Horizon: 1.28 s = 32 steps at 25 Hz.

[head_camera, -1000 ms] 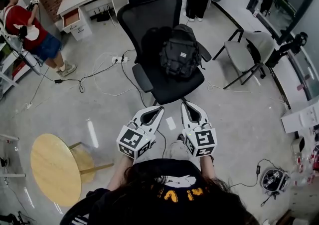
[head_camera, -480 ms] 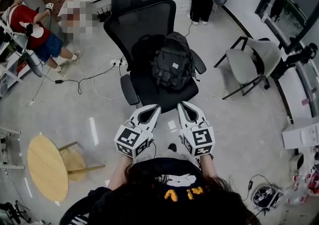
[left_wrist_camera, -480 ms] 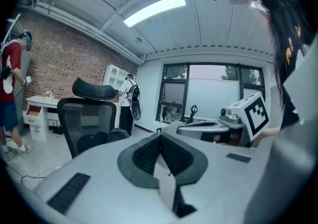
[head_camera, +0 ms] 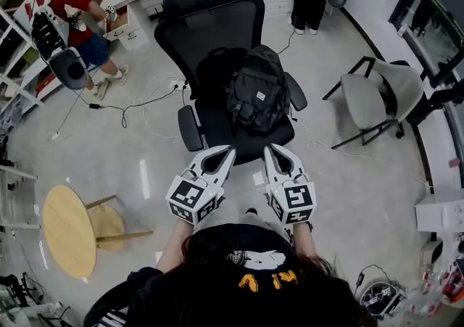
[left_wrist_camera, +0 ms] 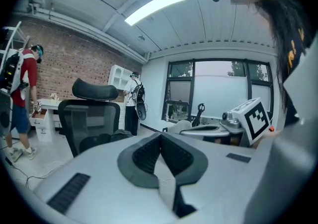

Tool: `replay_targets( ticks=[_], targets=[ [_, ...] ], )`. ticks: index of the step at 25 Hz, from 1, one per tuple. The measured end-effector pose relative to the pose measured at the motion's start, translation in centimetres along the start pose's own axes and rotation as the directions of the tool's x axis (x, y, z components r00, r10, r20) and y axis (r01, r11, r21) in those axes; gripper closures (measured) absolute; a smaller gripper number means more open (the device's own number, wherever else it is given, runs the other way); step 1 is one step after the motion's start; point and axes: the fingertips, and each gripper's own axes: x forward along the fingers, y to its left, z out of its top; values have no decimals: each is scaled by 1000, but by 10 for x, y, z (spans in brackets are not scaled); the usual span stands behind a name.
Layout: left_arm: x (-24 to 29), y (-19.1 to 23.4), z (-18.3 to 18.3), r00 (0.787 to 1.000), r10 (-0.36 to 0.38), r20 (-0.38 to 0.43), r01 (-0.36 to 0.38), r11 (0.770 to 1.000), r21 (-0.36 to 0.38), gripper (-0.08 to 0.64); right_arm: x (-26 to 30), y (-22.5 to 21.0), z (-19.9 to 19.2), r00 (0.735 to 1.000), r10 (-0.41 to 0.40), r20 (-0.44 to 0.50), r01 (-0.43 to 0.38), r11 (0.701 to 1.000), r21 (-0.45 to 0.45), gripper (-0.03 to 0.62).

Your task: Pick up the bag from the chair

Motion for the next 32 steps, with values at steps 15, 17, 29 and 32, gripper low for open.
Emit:
replay_targets(
  ticks=[15, 17, 29, 32],
  targets=[
    [62, 24, 11, 999, -53, -10, 53, 999, 7, 555, 43, -40, 2, 1000, -23, -18, 23, 1000, -2, 584],
    [76, 34, 11, 998, -59, -16, 59, 998, 3, 555, 56, -49, 3, 999, -28, -26, 27, 1000, -5, 584],
    [161, 120, 25, 994, -102, -35, 102, 995, -16, 555, 160, -109, 10, 995, -51, -88, 47, 998, -43, 583],
    [179, 140, 26, 993, -114, -36, 113, 993, -27, 555, 185, -123, 12, 994, -45, -97, 38, 997, -66, 583]
  ],
)
